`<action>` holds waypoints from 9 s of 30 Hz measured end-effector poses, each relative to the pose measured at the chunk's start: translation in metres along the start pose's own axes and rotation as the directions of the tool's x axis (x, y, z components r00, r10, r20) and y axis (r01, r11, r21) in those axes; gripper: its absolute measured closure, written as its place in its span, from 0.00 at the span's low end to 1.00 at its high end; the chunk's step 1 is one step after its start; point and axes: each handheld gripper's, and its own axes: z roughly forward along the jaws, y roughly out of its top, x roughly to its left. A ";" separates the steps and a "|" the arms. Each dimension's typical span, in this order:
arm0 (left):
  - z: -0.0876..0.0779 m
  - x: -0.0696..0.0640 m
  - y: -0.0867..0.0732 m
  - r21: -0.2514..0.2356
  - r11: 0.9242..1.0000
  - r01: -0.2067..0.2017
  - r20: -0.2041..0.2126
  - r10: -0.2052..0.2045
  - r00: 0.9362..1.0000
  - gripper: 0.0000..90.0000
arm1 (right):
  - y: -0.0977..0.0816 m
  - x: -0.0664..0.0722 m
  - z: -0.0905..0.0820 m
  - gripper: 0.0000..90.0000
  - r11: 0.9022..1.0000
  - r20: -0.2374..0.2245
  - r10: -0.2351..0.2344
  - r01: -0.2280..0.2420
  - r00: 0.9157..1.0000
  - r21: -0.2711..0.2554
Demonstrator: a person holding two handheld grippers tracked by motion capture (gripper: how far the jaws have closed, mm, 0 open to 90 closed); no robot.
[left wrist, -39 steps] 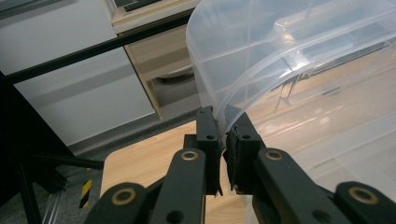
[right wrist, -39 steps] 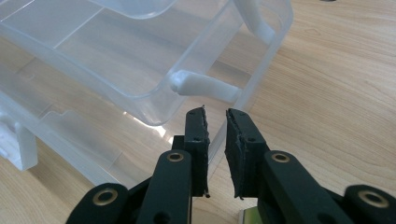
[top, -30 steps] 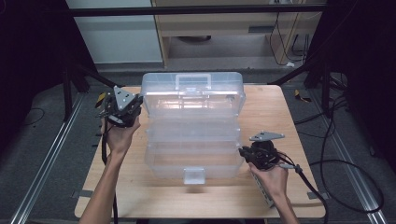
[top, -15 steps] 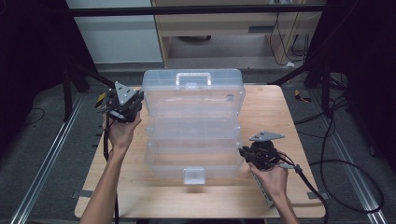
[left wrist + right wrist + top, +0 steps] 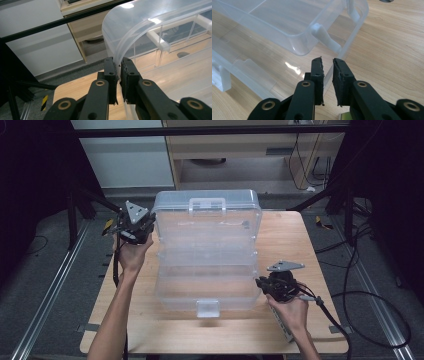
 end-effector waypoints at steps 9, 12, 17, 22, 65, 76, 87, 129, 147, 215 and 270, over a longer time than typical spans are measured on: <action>0.007 0.002 0.002 0.002 1.000 0.016 -0.001 -0.016 1.000 0.93 | 0.000 0.000 0.000 0.88 1.000 0.001 -0.001 0.001 1.000 0.000; 0.009 0.003 0.003 0.005 1.000 0.017 -0.001 -0.017 1.000 0.93 | 0.000 0.000 0.000 0.88 1.000 0.000 -0.002 0.002 1.000 0.000; 0.013 0.003 0.005 0.010 1.000 0.019 -0.002 -0.019 1.000 0.92 | 0.000 0.000 0.000 0.88 1.000 -0.001 -0.002 0.002 1.000 0.001; 0.016 0.004 0.005 0.012 1.000 0.021 -0.002 -0.021 1.000 0.92 | 0.000 0.000 0.000 0.88 1.000 -0.002 -0.001 0.001 1.000 0.001; 0.078 0.019 0.011 0.058 0.996 0.061 0.002 -0.061 0.998 0.94 | 0.000 -0.001 0.000 0.87 1.000 -0.006 -0.007 0.007 1.000 0.001; 0.113 0.029 0.003 0.115 0.991 0.066 0.027 -0.070 0.997 0.93 | -0.001 0.000 0.000 0.88 1.000 -0.005 -0.003 0.003 1.000 -0.006; 0.121 0.035 -0.005 0.179 0.982 0.068 0.011 -0.072 0.997 0.93 | -0.001 0.001 0.001 0.88 1.000 0.006 -0.013 0.013 1.000 -0.014; -0.031 0.019 -0.016 0.035 0.999 0.021 0.189 -0.027 0.982 0.73 | -0.002 0.003 -0.002 0.89 1.000 -0.010 -0.007 0.007 1.000 -0.006; -0.073 -0.005 -0.068 0.119 0.993 0.007 0.225 -0.034 0.974 0.63 | -0.002 0.003 -0.002 0.89 1.000 -0.010 -0.005 0.005 1.000 -0.006; -0.053 -0.044 -0.129 0.381 0.918 -0.113 0.240 0.020 0.971 0.71 | 0.001 -0.031 -0.057 0.53 0.999 0.028 0.038 -0.038 0.999 0.013; -0.047 -0.039 -0.129 0.371 0.920 -0.128 0.229 0.043 0.972 0.73 | 0.001 -0.019 -0.064 0.45 0.959 0.011 -0.023 0.019 1.000 0.282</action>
